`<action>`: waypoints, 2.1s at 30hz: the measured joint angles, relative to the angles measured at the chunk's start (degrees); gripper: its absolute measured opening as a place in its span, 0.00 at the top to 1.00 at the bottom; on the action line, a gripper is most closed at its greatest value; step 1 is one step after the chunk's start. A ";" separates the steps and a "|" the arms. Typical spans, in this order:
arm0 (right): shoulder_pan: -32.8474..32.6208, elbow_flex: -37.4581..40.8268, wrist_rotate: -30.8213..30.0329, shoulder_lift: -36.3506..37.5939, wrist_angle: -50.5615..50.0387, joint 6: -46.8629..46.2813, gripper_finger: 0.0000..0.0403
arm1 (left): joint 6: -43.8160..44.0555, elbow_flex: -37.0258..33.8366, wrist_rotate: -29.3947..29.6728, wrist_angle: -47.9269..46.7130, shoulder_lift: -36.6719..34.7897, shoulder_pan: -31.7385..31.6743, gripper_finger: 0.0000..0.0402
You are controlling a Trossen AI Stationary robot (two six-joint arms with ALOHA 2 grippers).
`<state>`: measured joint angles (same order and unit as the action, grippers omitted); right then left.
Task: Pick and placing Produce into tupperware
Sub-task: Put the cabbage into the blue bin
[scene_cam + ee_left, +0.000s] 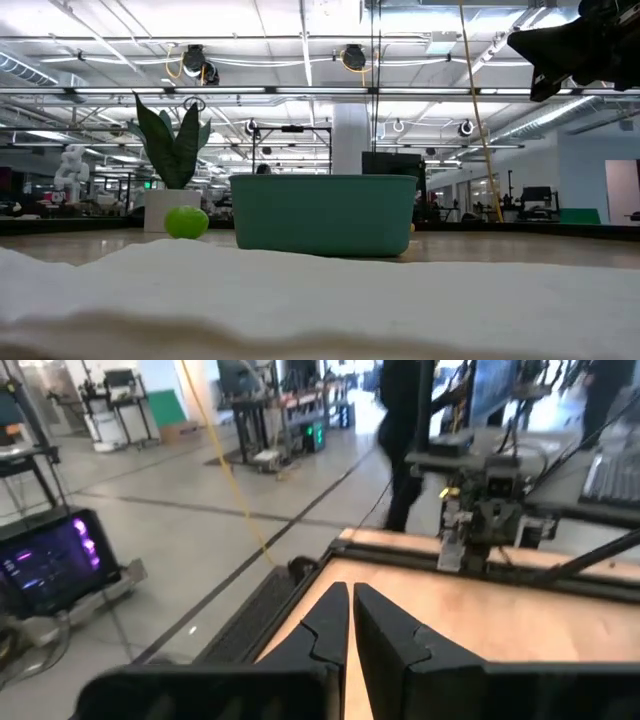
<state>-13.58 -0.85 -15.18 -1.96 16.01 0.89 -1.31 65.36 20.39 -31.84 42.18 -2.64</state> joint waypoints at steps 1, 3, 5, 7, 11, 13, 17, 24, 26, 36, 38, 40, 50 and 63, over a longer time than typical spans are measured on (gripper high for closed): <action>0.00 0.00 0.00 0.00 0.00 0.00 1.00 | -0.12 1.59 -0.28 -1.81 1.05 -0.48 0.94; 0.00 0.01 0.00 0.00 -0.02 0.00 1.00 | 0.00 4.71 -1.12 -5.25 3.20 -1.42 0.94; 0.00 -0.01 0.00 0.00 -0.02 0.26 1.00 | 0.44 7.33 -1.44 -7.95 5.24 -2.29 0.94; 0.00 0.00 -0.02 0.00 -0.02 0.31 1.00 | 1.16 9.40 -2.17 -10.21 7.22 -3.06 0.94; 0.00 -0.01 -0.02 0.00 -0.02 0.37 1.00 | 1.90 12.74 -4.28 -14.53 11.04 -4.85 0.94; 0.00 -0.01 -0.02 0.00 -0.02 0.19 1.00 | 2.18 14.28 -5.79 -16.36 12.90 -5.90 0.94; 0.00 -0.01 -0.02 0.00 -0.02 0.16 1.00 | 1.95 17.04 -9.17 -18.60 16.50 -8.11 0.94; 0.00 -0.01 -0.02 0.00 -0.02 0.22 1.00 | -0.21 21.17 -15.96 -20.21 21.90 -11.74 0.94; 0.00 -0.01 -0.02 0.00 -0.02 0.22 1.00 | -0.92 22.12 -17.80 -21.29 23.51 -12.53 0.94; 0.00 0.00 -0.02 0.00 -0.02 0.02 1.00 | -3.50 26.94 -22.37 -32.84 31.23 -16.79 0.94; 0.00 -0.01 -0.02 0.00 -0.04 0.03 1.00 | -4.21 28.11 -22.35 -35.54 32.75 -17.43 0.94; 0.00 0.01 -0.04 0.00 -0.04 0.02 1.00 | -4.40 29.32 -22.27 -37.28 34.34 -18.00 0.94; 0.00 -0.01 -0.15 0.00 -0.04 0.02 1.00 | -6.53 36.53 -22.06 -46.39 41.54 -18.88 0.94; 0.00 0.00 -0.17 0.00 -0.04 0.00 1.00 | -13.01 44.49 -23.72 -56.16 50.29 -18.52 0.94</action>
<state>-13.58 -0.86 -15.35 -1.96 15.97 0.89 -14.33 109.85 -3.32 -88.00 92.47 -21.16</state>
